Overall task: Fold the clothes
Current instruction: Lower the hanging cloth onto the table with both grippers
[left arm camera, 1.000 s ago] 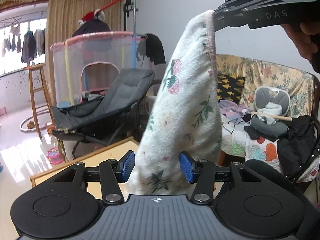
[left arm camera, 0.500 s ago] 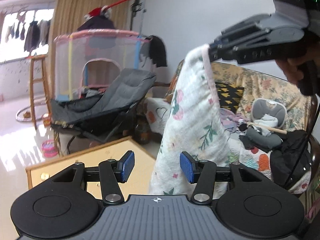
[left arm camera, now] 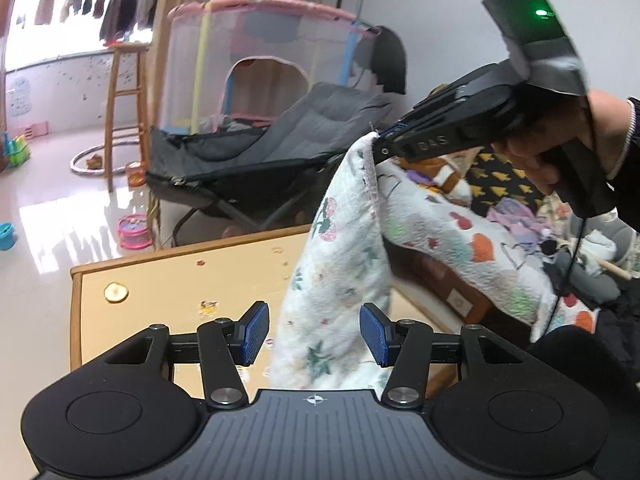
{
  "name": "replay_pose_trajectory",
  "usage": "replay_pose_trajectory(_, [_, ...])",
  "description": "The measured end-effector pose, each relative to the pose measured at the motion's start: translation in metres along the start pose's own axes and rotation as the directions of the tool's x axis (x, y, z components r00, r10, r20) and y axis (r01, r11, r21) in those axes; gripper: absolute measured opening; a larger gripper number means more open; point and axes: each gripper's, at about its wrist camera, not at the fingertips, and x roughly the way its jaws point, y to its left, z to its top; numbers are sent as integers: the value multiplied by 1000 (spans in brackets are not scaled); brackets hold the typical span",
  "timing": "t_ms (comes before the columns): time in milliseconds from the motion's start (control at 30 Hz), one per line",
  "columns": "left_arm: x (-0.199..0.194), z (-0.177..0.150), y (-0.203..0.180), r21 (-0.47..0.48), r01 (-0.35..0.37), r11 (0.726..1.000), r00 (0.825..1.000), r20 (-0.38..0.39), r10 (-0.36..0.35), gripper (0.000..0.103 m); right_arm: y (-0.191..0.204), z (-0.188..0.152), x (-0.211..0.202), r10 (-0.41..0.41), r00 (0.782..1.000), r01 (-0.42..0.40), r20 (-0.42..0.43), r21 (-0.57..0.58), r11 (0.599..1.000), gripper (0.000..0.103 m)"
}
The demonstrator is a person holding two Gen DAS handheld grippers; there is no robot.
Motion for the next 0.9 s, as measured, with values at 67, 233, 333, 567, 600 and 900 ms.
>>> replay_pose_trajectory(67, [13, 2, 10, -16, -6, 1000, 1000, -6, 6, 53, -8, 2, 21, -2, 1000, 2, -15, 21, 1000, 3])
replay_pose_trajectory(233, [44, 6, 28, -22, -24, 999, 999, -27, 24, 53, -27, 2, 72, -1, 999, 6, -54, 93, 996, 3])
replay_pose_trajectory(333, [59, 9, 35, -25, -27, 999, 999, -43, 26, 53, -32, 1, 100, 4, 997, 6, -80, 125, 992, 4])
replay_pose_trajectory(567, [81, 4, 47, -53, -45, 998, 996, -75, 41, 53, -37, -8, 155, -1, 990, 27, -140, 182, 983, 4])
replay_pose_trajectory(600, [83, 2, 48, -57, -48, 997, 996, -80, 44, 53, -38, -9, 162, -4, 989, 32, -148, 189, 981, 4])
replay_pose_trajectory(900, [91, -4, 54, -69, -69, 995, 991, -116, 61, 53, -40, -24, 213, -16, 977, 66, -214, 228, 972, 4])
